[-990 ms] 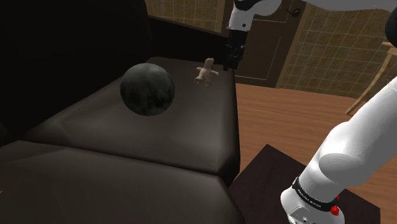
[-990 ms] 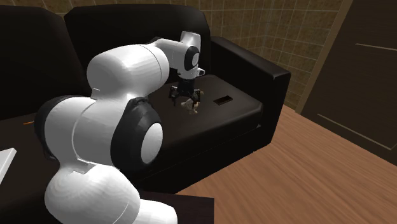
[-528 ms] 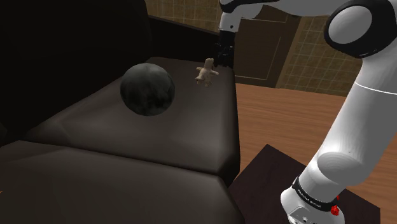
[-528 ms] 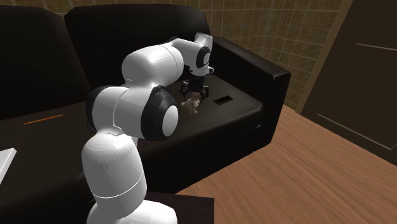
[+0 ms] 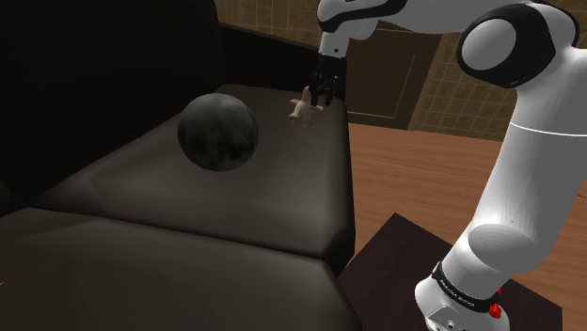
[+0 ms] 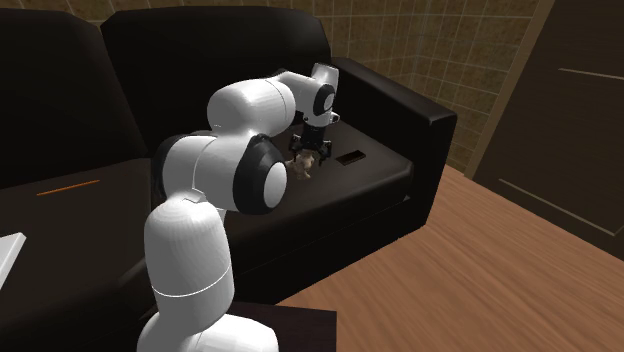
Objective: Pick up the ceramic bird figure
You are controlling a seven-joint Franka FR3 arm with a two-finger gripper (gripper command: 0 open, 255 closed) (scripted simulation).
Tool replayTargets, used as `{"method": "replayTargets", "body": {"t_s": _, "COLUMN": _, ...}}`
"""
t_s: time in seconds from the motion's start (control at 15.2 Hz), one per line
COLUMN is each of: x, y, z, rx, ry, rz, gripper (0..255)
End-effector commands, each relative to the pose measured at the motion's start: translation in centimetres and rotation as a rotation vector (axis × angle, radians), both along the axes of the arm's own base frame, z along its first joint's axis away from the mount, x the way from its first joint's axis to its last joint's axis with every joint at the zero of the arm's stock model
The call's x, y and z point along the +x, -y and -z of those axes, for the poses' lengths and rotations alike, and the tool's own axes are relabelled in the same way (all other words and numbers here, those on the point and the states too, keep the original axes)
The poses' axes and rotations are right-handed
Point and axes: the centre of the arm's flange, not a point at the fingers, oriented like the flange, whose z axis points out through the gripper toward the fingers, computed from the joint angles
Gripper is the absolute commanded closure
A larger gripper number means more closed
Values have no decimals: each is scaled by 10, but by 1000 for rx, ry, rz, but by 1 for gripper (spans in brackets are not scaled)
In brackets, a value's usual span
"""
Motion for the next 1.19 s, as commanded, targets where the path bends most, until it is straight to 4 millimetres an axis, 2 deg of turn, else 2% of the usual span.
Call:
{"method": "replayTargets", "body": {"t_s": 0.0, "x": 1, "y": -1, "z": 14, "rx": 0, "ry": 0, "rz": 0, "gripper": 0}}
{"method": "replayTargets", "body": {"t_s": 0.13, "x": 1, "y": -1, "z": 14, "rx": 0, "ry": 0, "rz": 0, "gripper": 0}}
{"method": "replayTargets", "body": {"t_s": 0.2, "x": 1, "y": -1, "z": 14, "rx": 0, "ry": 0, "rz": 0, "gripper": 255}}
{"method": "replayTargets", "body": {"t_s": 0.79, "x": 1, "y": -1, "z": 14, "rx": 0, "ry": 0, "rz": 0, "gripper": 255}}
{"method": "replayTargets", "body": {"t_s": 1.12, "x": 1, "y": -1, "z": -13, "rx": 0, "ry": 0, "rz": 0, "gripper": 255}}
